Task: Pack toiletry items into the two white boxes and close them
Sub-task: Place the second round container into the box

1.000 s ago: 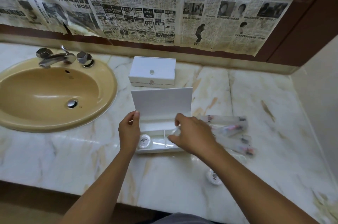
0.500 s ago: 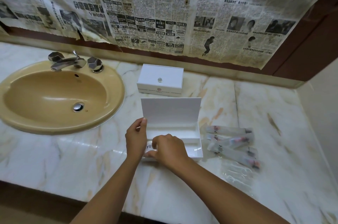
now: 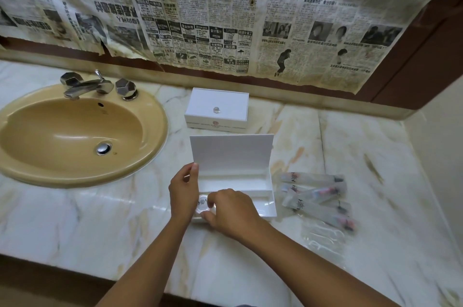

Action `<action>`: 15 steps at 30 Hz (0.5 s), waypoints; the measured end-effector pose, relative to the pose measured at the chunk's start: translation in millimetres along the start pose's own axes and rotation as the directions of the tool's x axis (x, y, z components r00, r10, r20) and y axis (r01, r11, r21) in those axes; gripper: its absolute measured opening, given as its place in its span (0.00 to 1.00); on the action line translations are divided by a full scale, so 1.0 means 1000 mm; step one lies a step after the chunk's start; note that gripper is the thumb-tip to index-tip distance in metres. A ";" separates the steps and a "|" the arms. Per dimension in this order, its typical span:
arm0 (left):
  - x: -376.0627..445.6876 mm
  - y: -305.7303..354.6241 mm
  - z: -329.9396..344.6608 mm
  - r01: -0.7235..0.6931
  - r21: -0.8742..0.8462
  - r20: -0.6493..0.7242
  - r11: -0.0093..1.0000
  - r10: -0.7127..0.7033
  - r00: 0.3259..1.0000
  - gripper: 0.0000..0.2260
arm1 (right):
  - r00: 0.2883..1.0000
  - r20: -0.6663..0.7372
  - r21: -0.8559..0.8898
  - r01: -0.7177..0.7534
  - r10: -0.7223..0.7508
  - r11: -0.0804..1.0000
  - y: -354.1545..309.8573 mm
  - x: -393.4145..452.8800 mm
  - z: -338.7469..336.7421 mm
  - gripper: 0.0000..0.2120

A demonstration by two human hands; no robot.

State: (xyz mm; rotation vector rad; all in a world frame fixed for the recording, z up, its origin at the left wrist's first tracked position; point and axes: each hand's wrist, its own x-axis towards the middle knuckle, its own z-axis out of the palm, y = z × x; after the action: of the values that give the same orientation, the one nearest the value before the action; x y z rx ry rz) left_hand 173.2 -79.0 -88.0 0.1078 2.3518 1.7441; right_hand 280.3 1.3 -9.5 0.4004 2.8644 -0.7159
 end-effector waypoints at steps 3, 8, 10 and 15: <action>0.000 -0.001 0.001 0.000 0.008 0.004 1.000 0.000 1.000 0.12 | 0.998 -0.067 0.001 0.019 -0.019 1.000 0.006 -0.014 -0.009 0.13; 0.001 0.000 0.000 -0.020 0.030 0.009 0.999 0.020 1.000 0.12 | 0.994 -0.108 -0.016 -0.033 0.031 0.999 0.027 -0.049 -0.019 0.12; 0.001 0.000 -0.001 -0.015 0.031 0.004 0.999 0.015 1.000 0.12 | 0.993 -0.101 -0.067 -0.062 0.055 0.996 0.038 -0.064 -0.019 0.12; -0.001 0.000 0.000 -0.032 0.030 0.000 0.999 0.032 0.999 0.11 | 0.989 -0.024 -0.106 -0.151 0.149 0.983 0.066 -0.096 -0.017 0.12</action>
State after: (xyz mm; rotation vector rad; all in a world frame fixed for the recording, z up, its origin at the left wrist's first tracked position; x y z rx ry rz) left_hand 173.7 -79.2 -87.6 0.1509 2.3905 1.7233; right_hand 389.1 44.1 -2.7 0.6009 2.8331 -0.5325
